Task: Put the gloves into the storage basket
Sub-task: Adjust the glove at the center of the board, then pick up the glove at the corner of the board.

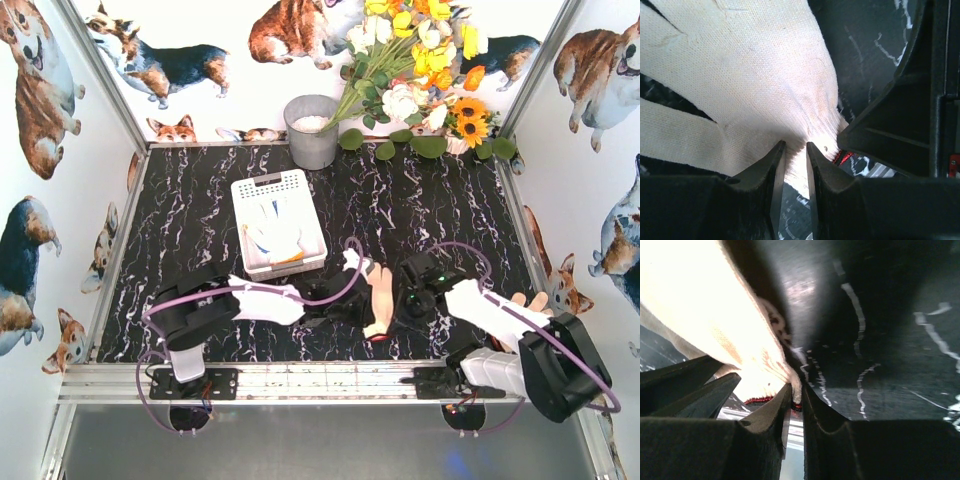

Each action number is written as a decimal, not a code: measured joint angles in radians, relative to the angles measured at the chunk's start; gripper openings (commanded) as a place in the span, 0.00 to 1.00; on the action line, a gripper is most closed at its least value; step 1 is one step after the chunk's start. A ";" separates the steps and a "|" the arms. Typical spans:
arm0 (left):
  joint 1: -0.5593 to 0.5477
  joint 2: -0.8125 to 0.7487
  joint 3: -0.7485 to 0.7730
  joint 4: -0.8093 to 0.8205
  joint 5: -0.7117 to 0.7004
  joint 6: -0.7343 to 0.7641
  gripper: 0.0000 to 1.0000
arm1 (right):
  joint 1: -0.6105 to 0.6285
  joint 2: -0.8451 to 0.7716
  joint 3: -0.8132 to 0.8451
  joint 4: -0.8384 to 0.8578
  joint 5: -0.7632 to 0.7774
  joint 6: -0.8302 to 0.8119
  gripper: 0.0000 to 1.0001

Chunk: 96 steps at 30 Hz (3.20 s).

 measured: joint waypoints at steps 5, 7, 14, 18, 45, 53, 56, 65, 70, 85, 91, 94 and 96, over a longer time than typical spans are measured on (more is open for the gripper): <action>0.000 -0.085 -0.064 -0.066 -0.058 0.004 0.24 | 0.110 0.021 -0.010 0.098 -0.017 0.086 0.16; 0.000 -0.122 -0.086 -0.104 -0.090 0.006 0.25 | 0.146 0.031 -0.023 0.144 -0.032 0.132 0.16; 0.000 -0.198 -0.148 -0.162 -0.151 0.004 0.26 | 0.255 0.096 -0.023 0.283 -0.056 0.249 0.18; 0.000 -0.229 -0.187 -0.148 -0.151 -0.008 0.36 | 0.284 0.102 -0.020 0.296 -0.041 0.283 0.28; 0.475 -0.762 0.028 -0.676 -0.302 0.326 1.00 | -0.258 -0.095 0.283 -0.286 0.452 -0.077 0.98; 0.940 -0.886 -0.005 -0.755 -0.188 0.521 1.00 | -0.565 -0.098 0.285 -0.327 0.557 -0.119 1.00; 1.070 -0.887 -0.040 -0.764 -0.130 0.565 1.00 | -0.673 -0.106 0.285 -0.335 0.586 -0.118 1.00; 1.187 -0.907 -0.134 -0.761 -0.031 0.609 1.00 | -0.980 -0.098 0.272 -0.328 0.642 -0.112 0.98; 1.191 -0.908 -0.142 -0.755 -0.019 0.616 1.00 | -1.052 -0.062 0.237 -0.291 0.623 -0.124 0.88; 1.192 -0.900 -0.142 -0.747 -0.020 0.628 1.00 | -1.055 0.075 0.173 -0.168 0.541 -0.146 0.52; 1.194 -0.898 -0.143 -0.747 -0.027 0.633 1.00 | -1.055 0.112 0.155 -0.144 0.480 -0.167 0.00; 1.194 -0.895 -0.143 -0.747 -0.027 0.634 1.00 | -1.055 0.105 0.155 -0.140 0.424 -0.174 0.00; 1.194 -0.889 -0.143 -0.747 -0.027 0.634 1.00 | -1.055 0.091 0.156 -0.144 0.380 -0.184 0.00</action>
